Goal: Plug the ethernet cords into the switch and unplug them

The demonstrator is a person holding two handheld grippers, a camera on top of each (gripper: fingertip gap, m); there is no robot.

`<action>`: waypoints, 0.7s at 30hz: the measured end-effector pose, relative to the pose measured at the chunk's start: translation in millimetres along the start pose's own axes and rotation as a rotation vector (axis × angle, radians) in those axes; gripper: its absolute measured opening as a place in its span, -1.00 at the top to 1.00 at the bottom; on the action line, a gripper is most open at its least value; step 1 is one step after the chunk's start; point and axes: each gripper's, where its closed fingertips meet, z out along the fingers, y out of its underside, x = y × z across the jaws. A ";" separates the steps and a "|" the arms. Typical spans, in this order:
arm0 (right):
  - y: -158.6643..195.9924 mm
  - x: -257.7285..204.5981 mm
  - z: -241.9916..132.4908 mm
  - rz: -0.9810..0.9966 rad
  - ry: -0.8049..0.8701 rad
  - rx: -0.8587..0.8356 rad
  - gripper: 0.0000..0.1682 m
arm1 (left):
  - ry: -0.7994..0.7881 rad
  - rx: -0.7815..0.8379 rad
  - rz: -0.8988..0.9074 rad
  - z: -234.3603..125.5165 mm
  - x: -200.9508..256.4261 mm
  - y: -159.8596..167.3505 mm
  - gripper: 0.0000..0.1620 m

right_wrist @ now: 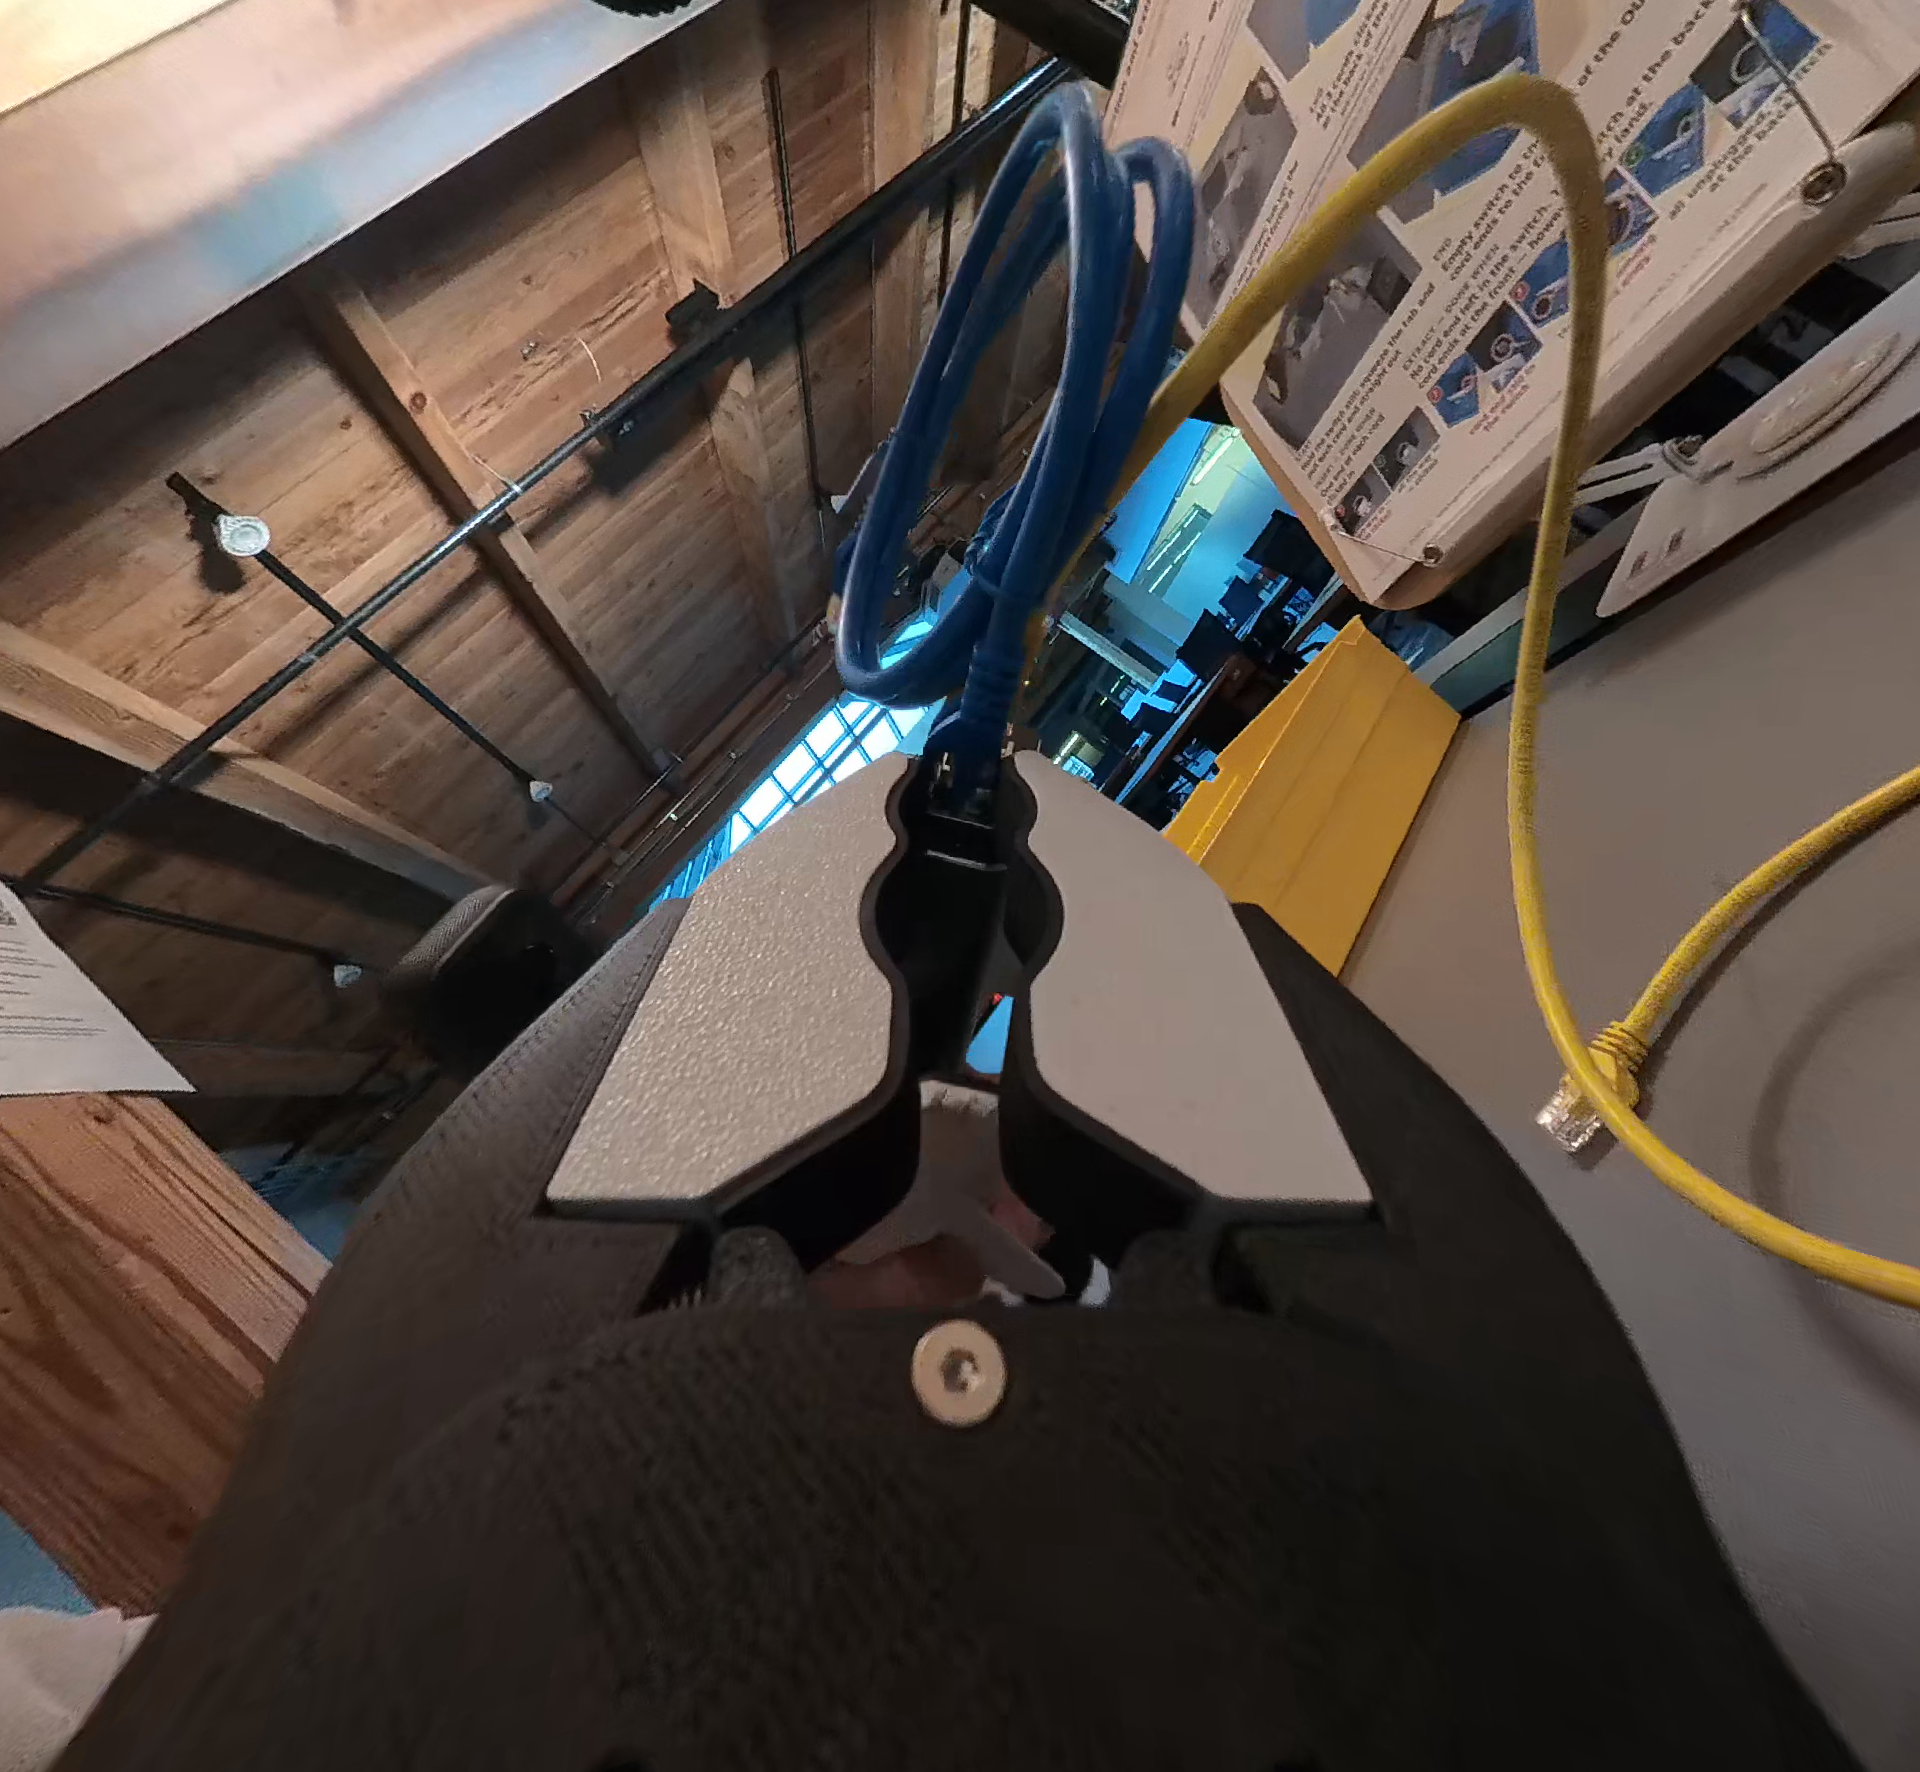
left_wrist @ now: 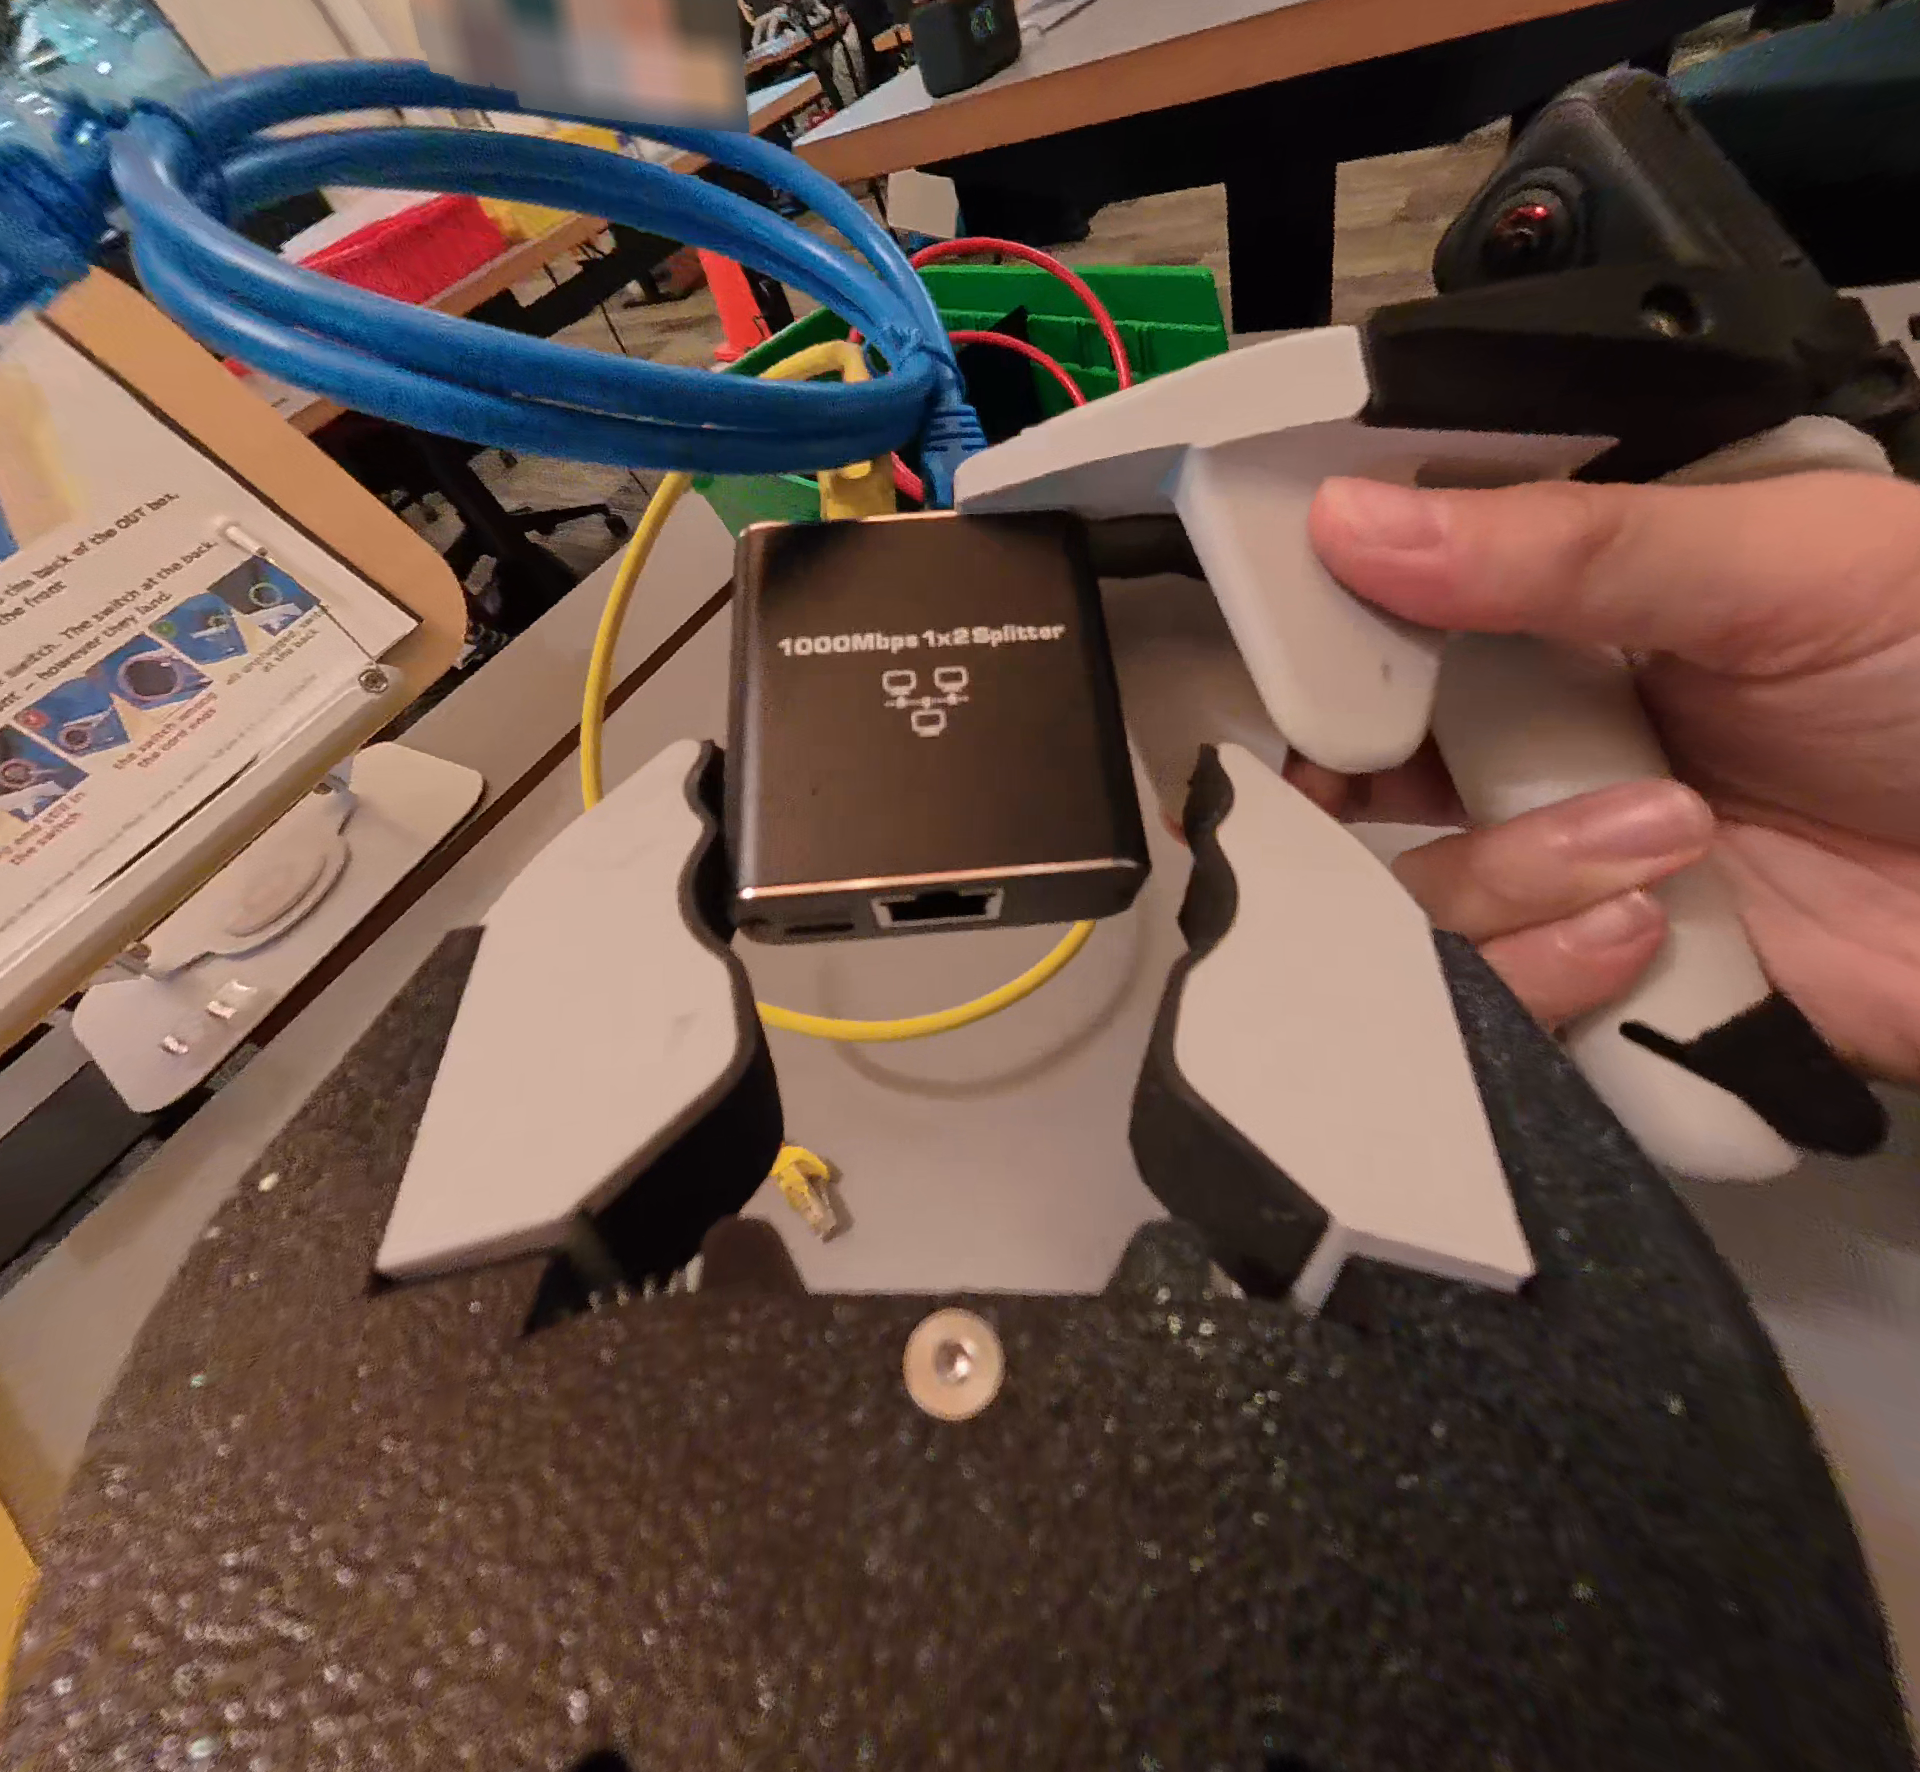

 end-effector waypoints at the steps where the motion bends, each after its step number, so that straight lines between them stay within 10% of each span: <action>1: 0.0 -0.8 0.0 -0.010 -0.002 -0.002 0.85 | -0.019 0.008 -0.016 0.6 -0.5 -0.9 -0.04; 21: 13.2 11.1 1.3 -0.009 0.043 -0.083 0.85 | -0.012 -0.023 -0.005 3.6 -11.8 10.4 0.08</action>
